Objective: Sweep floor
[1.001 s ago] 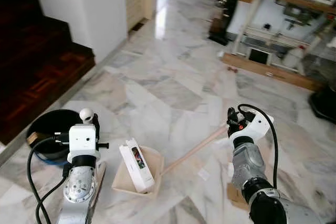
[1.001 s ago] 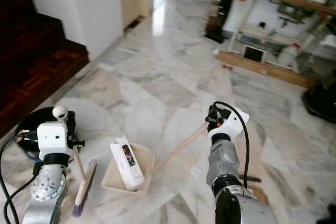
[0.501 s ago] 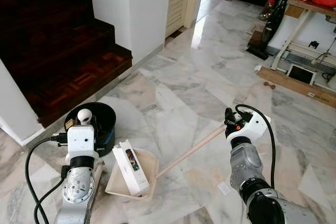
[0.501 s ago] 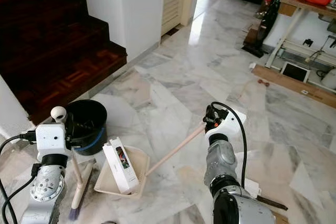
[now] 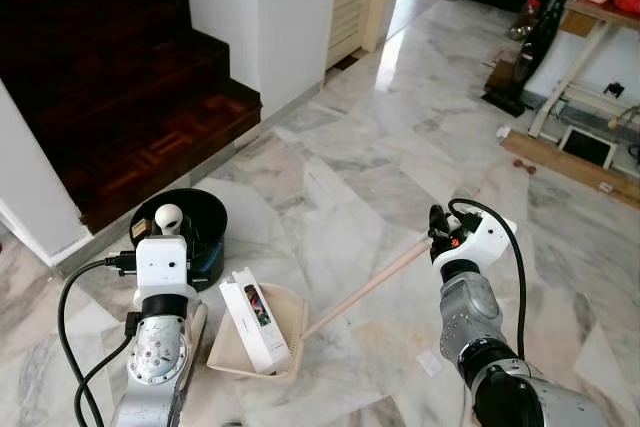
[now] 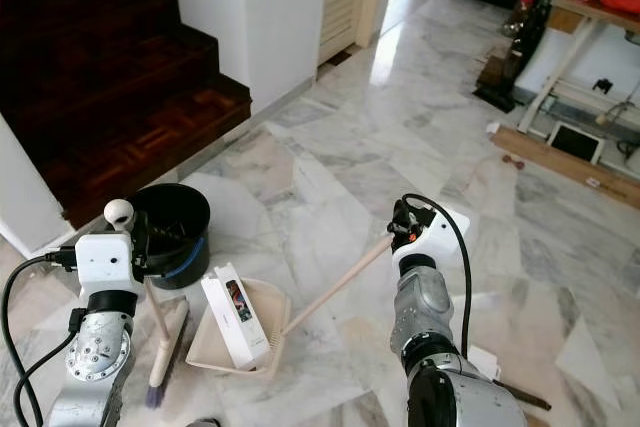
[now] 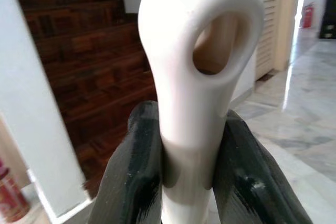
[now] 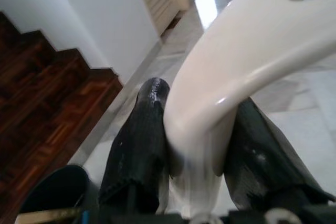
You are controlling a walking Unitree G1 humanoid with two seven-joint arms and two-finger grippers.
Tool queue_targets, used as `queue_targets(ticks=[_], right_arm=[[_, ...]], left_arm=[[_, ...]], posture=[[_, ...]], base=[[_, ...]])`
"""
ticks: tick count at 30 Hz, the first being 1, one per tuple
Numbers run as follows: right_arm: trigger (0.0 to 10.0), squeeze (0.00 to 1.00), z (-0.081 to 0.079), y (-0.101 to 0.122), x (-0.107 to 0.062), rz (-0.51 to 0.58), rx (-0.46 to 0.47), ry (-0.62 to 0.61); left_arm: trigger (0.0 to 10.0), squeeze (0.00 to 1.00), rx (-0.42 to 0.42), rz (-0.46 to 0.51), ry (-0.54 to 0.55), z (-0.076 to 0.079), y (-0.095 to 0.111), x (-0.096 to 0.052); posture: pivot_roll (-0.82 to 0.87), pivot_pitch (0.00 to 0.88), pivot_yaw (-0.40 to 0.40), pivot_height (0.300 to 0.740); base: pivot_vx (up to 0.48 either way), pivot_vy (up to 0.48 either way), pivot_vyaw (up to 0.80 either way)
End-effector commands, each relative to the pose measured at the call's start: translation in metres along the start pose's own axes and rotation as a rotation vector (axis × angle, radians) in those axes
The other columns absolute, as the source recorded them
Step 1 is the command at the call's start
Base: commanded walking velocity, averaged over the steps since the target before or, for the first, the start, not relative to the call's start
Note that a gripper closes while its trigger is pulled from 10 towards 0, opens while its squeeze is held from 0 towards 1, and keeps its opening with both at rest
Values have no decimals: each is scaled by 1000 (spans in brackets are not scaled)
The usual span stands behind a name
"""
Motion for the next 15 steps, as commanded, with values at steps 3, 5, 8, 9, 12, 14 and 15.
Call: queue_targets(ticks=[3,5,8,9,12,14,15], right_arm=[[10000,0,-2,16,4,58,2,14],[10000,0,-2,15,4,57,3,13],[10000,0,-1,15,4,56,7,10],[10000,0,0,15,4,56,7,10],[10000,0,-1,14,4,52,11,9],[10000,0,-1,14,4,50,12,10],[10000,0,-1,13,4,46,21,5]], left_arm=[[10000,0,13,36,1,1,7,3],[10000,0,13,36,0,1,7,3],[10000,0,13,35,-1,1,7,3],[10000,0,13,34,-1,1,7,3],[10000,0,14,32,-3,2,6,3],[10000,0,14,33,-4,2,6,3],[10000,0,13,33,-5,2,6,3]], posture=[[128,0,-119,740],[128,0,-119,740],[128,0,-117,740],[128,0,-117,740],[128,0,-115,740],[128,0,-114,740],[128,0,-114,740]], base=[[0,0,788],[0,0,788],[0,0,788],[0,0,788],[0,0,721],[0,0,431],[0,0,0]])
Point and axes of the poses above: a point about 5 cm out from each wrist's last joint towards the gripper, its own x axis pointing out of the wrist towards the gripper, its own y axis along the axis of the wrist's last joint, z = x × y, the point moved 4 cm from there along x, pointing out of the wrist towards the gripper, and after that the axes turned 9 degrees about x, right-handed, at the moved point
